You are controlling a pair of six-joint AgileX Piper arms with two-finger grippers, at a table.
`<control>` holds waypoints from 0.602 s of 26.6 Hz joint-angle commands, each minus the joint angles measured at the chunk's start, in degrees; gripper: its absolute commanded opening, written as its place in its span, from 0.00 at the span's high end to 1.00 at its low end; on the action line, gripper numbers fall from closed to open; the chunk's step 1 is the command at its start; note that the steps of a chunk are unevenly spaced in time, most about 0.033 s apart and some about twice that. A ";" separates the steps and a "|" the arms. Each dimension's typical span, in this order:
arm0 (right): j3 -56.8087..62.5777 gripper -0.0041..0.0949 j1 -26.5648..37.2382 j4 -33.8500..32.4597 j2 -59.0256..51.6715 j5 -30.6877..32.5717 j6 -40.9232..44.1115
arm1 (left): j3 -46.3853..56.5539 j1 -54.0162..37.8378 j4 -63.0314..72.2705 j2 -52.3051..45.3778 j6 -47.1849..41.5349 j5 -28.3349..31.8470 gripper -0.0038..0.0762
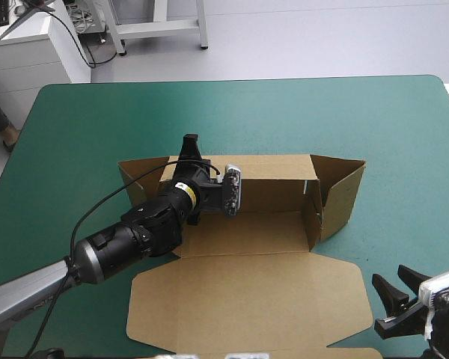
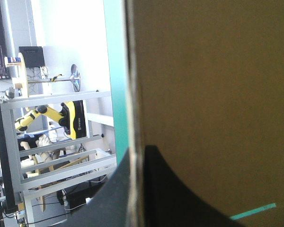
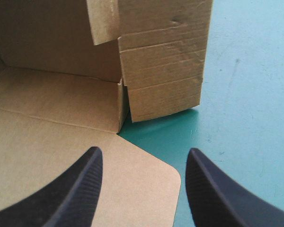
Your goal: Fold the box
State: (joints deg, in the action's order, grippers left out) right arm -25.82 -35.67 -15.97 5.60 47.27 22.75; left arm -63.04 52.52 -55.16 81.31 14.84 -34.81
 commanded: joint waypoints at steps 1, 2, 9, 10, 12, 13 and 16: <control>-2.19 0.44 0.27 -4.79 1.39 -3.95 6.76 | -0.78 1.68 0.80 -1.66 -2.24 0.36 0.96; -3.01 0.44 0.27 -5.75 2.37 -3.69 7.61 | -0.78 2.34 0.43 -1.66 -2.24 0.33 0.96; -12.43 0.44 0.27 -8.75 13.52 1.16 9.53 | 0.66 3.69 -3.71 -1.66 -7.05 -0.62 0.96; -13.90 0.44 0.27 -9.27 15.46 1.19 9.53 | 1.11 3.69 -4.25 -1.66 -7.05 -0.73 0.96; -17.43 0.44 0.27 -10.98 18.90 1.19 9.53 | 1.48 3.69 -4.20 -1.66 -7.05 -1.05 0.96; -19.53 0.44 0.27 -11.88 20.70 1.19 9.53 | 1.59 3.69 -4.10 -1.66 -7.05 -1.18 0.96; -28.47 0.44 0.27 -14.15 27.15 1.89 8.44 | 2.14 3.69 -5.33 -1.66 -7.05 -1.29 0.96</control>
State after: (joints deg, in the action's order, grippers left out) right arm -47.70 -35.67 -26.51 28.58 51.80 32.14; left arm -60.53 55.58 -61.45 80.81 8.22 -37.21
